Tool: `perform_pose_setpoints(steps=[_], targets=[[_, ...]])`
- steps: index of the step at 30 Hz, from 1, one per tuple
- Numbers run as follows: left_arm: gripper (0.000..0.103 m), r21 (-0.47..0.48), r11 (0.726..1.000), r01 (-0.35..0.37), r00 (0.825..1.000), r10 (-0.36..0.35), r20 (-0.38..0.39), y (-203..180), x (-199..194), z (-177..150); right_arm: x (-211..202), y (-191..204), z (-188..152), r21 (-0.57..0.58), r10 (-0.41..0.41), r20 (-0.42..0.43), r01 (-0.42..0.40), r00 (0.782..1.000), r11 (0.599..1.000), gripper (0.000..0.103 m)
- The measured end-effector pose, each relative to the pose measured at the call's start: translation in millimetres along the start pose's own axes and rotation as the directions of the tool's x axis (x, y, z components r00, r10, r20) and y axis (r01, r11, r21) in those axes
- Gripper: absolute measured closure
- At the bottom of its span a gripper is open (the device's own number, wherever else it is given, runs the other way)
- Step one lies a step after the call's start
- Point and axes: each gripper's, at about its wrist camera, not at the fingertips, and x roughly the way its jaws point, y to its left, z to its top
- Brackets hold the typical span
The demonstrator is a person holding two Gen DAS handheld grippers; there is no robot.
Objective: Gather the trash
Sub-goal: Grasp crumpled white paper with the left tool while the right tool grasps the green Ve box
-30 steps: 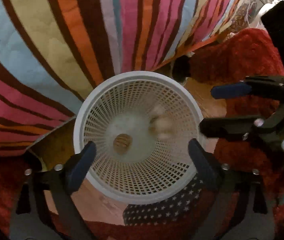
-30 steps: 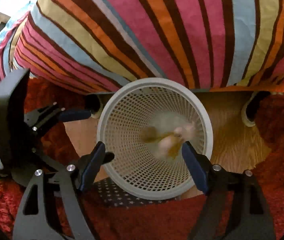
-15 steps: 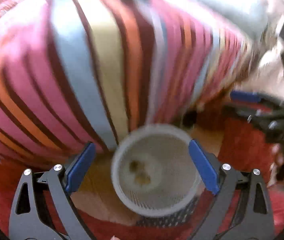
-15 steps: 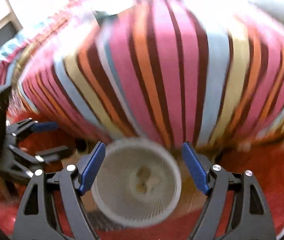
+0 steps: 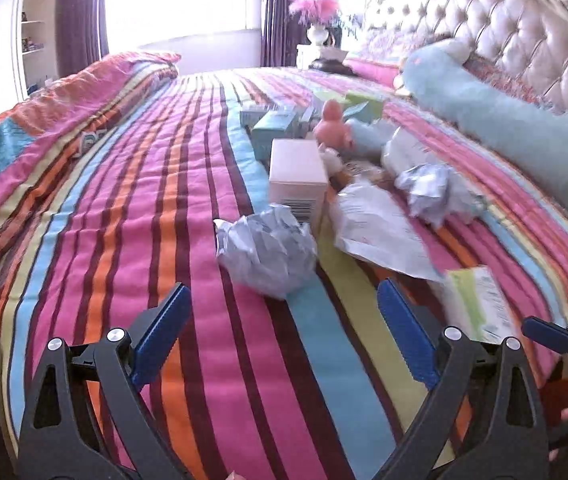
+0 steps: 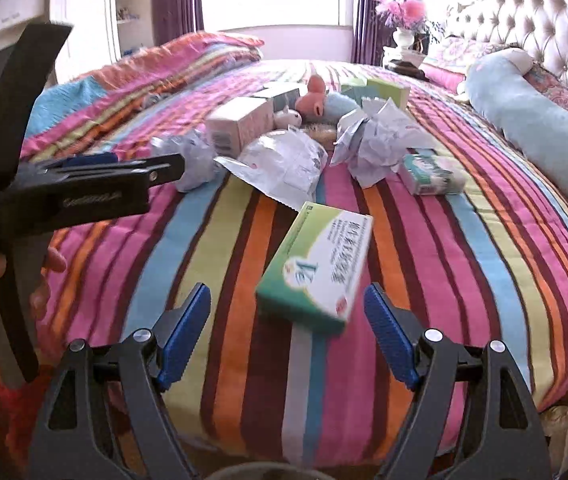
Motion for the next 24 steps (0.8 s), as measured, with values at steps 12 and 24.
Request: perform_pose_setpoints(steps=[12,24], targets=[[0.012,-0.038,0.999,-0.003,0.987,-0.003,-0.158,19.5,77.5,20.9,30.8,-18.5,15.8,0.062,-0.056,-0.061,0.059,0.997,0.996,0.029],[0.045,-0.107,0.994,-0.002,0.994,-0.009,-0.105,42.5,45.9,7.9,1.8,-52.5,12.6,0.127,0.118,-0.014,-0.115,0.993,0.985,0.045]])
